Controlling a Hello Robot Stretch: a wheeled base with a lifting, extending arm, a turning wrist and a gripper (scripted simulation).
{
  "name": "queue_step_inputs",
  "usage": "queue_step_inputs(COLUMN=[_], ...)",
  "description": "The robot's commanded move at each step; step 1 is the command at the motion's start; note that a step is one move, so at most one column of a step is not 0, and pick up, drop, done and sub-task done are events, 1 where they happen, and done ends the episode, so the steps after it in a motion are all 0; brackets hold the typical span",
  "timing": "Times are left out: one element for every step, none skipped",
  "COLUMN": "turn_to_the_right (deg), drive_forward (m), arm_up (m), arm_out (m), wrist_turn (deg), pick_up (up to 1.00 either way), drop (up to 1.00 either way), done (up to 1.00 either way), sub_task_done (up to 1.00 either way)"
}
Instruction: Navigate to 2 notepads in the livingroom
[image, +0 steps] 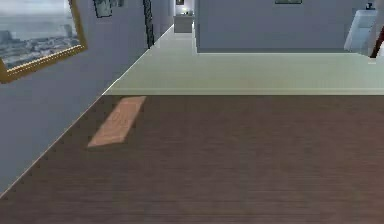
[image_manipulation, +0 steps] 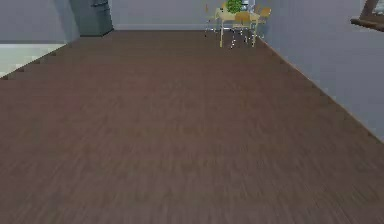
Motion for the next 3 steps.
queue_step_inputs(turn_to_the_right=[36.0, 0.0, 0.0], drive_forward=[0.0, 1.0, 1.0], arm_up=[0.0, 0.0, 0.0], arm_out=[0.0, 0.0, 0.0], wrist_turn=[0.0, 0.0, 0.0], pick_up=[0.0, 0.0, 0.0], drop=[0.0, 0.0, 0.0], done=[0.0, 0.0, 0.0], sub_task_done=[0.0, 0.0, 0.0])
